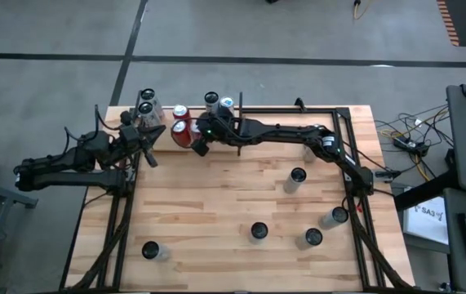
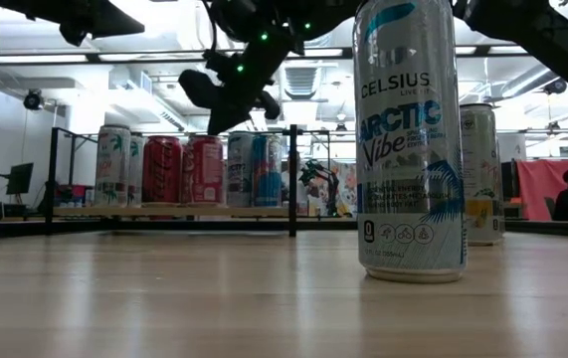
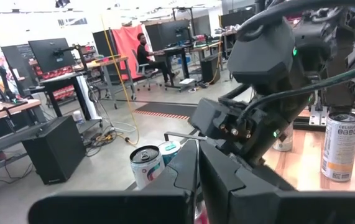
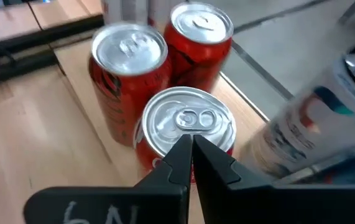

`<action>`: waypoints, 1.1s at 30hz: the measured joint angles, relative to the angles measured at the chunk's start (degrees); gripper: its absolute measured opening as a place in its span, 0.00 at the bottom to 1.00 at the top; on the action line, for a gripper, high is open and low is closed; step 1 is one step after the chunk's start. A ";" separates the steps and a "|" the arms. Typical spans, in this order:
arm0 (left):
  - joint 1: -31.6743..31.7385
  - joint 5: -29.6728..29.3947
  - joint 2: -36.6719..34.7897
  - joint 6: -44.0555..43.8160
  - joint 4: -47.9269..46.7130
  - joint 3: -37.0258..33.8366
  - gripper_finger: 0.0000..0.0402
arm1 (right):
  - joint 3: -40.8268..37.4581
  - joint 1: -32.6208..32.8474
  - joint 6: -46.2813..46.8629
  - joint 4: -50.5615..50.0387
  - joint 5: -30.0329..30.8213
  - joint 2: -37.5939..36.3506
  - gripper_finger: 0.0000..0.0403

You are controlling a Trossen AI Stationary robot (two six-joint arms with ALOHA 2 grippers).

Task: Place canned beverage on shelf
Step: Adjust the soda cans on the shelf, then put the middle left white and yellow soda can on the shelf

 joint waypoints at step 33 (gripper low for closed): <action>-0.02 5.30 2.33 -0.45 0.22 -0.35 0.00 | 1.69 3.13 -8.13 -5.94 -0.90 -7.90 0.02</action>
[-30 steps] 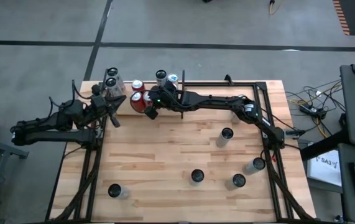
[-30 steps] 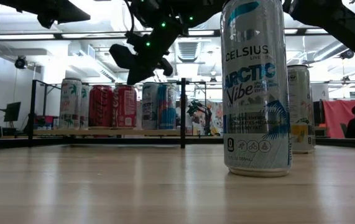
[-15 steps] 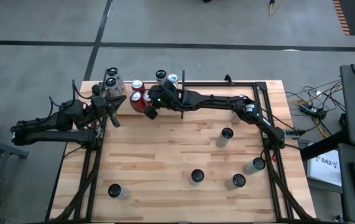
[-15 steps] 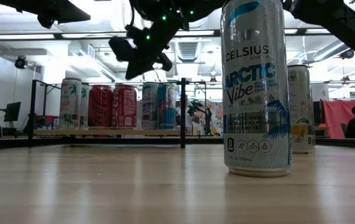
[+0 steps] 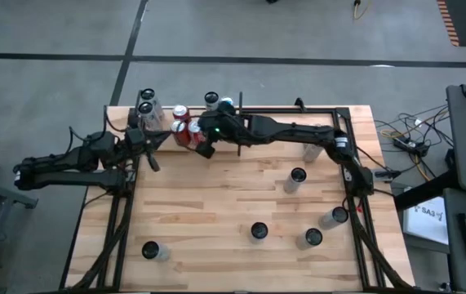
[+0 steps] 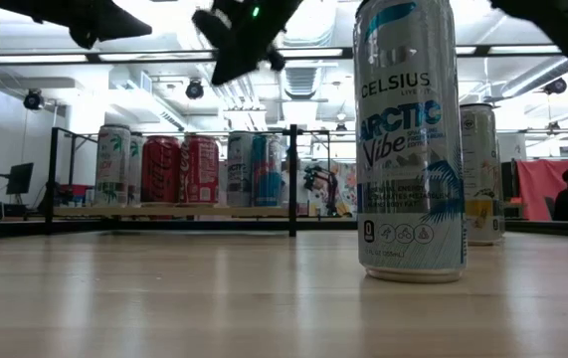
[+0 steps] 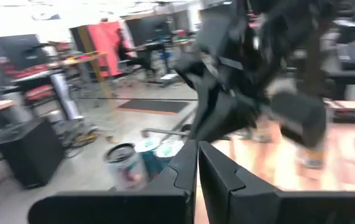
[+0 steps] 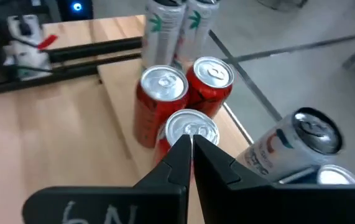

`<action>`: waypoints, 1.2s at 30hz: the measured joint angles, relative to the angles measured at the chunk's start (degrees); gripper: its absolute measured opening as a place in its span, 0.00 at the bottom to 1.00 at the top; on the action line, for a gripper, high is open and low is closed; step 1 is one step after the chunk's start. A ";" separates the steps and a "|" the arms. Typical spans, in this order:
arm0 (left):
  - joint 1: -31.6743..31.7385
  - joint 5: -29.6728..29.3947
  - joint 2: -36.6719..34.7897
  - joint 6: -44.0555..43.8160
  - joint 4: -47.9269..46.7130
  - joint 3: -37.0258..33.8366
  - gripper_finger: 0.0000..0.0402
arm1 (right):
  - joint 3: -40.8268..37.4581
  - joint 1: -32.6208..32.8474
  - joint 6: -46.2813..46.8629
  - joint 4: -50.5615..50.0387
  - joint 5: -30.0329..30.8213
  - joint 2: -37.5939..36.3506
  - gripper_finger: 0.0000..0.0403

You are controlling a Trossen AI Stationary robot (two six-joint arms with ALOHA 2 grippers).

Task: Place canned beverage on shelf
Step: Put the middle left white and yellow soda can on the shelf

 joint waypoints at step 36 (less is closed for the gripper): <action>-26.51 1.08 20.07 -22.31 17.96 -0.39 0.00 | -28.86 15.61 27.10 -31.57 2.92 -35.56 0.02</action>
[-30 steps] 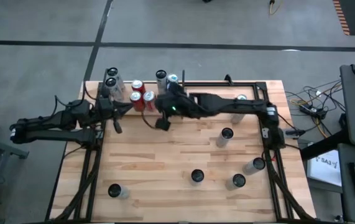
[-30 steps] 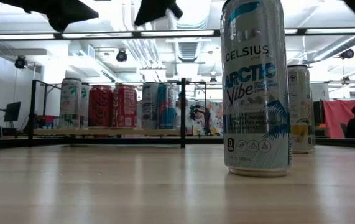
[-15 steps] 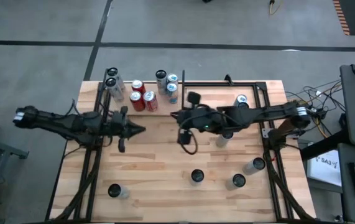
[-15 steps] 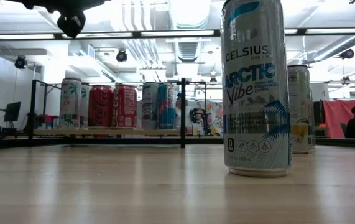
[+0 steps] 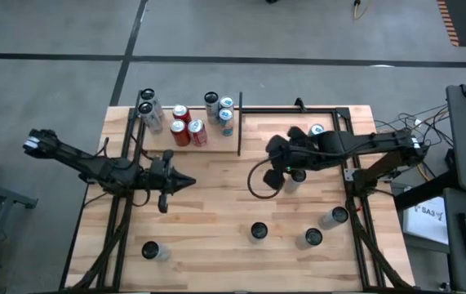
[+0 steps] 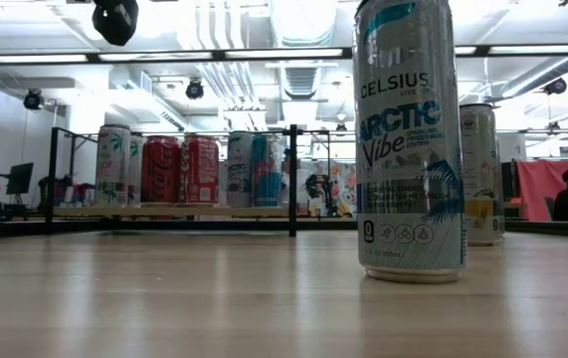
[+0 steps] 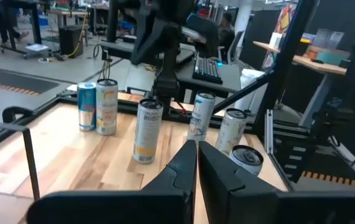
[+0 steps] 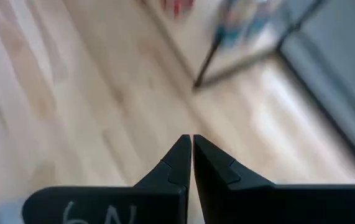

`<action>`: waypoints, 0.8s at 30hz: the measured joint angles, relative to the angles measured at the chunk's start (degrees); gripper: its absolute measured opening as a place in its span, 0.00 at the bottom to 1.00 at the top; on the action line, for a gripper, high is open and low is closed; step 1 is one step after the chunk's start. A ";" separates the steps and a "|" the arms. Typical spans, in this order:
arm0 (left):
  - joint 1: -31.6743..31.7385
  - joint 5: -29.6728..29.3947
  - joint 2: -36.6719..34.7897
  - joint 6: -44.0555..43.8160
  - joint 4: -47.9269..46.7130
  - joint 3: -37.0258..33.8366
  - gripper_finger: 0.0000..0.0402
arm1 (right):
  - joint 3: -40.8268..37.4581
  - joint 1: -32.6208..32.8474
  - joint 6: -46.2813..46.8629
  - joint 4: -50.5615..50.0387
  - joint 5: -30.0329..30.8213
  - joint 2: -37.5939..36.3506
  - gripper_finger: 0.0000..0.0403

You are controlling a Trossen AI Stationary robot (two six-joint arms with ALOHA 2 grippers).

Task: Place canned beverage on shelf
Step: Put the middle left white and yellow soda can on the shelf

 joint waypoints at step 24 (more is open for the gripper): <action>0.25 -4.02 2.31 26.09 -8.35 11.80 0.00 | -0.74 -0.10 17.75 -7.56 -8.96 0.98 0.05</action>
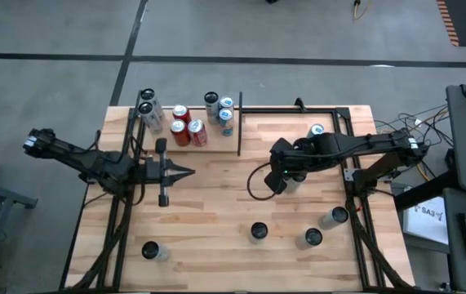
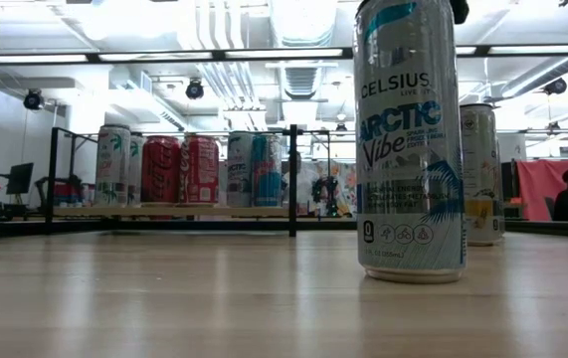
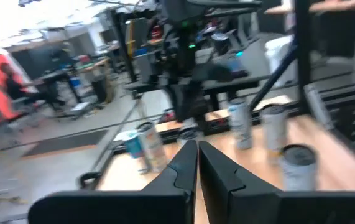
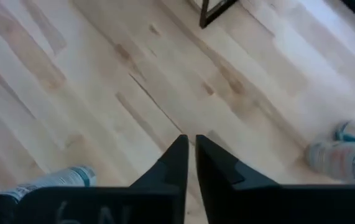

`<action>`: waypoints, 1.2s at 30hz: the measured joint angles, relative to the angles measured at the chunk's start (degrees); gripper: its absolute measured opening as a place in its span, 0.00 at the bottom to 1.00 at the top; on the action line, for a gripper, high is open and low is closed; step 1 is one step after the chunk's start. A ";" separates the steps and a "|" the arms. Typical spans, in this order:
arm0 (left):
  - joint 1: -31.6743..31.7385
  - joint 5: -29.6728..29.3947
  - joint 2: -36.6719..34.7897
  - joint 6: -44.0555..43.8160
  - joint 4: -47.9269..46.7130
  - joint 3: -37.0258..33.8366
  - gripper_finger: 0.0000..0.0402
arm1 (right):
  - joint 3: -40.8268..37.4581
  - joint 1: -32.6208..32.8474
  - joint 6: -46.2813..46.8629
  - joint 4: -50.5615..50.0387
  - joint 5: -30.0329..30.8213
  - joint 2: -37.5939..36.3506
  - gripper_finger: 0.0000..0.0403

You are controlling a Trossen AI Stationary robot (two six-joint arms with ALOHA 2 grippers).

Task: Place canned beverage on shelf
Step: Put the middle left white and yellow soda can on the shelf

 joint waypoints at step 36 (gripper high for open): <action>8.11 -4.52 4.04 6.53 -1.30 0.31 0.00 | -12.91 -4.57 8.77 -8.07 -8.23 -0.02 0.86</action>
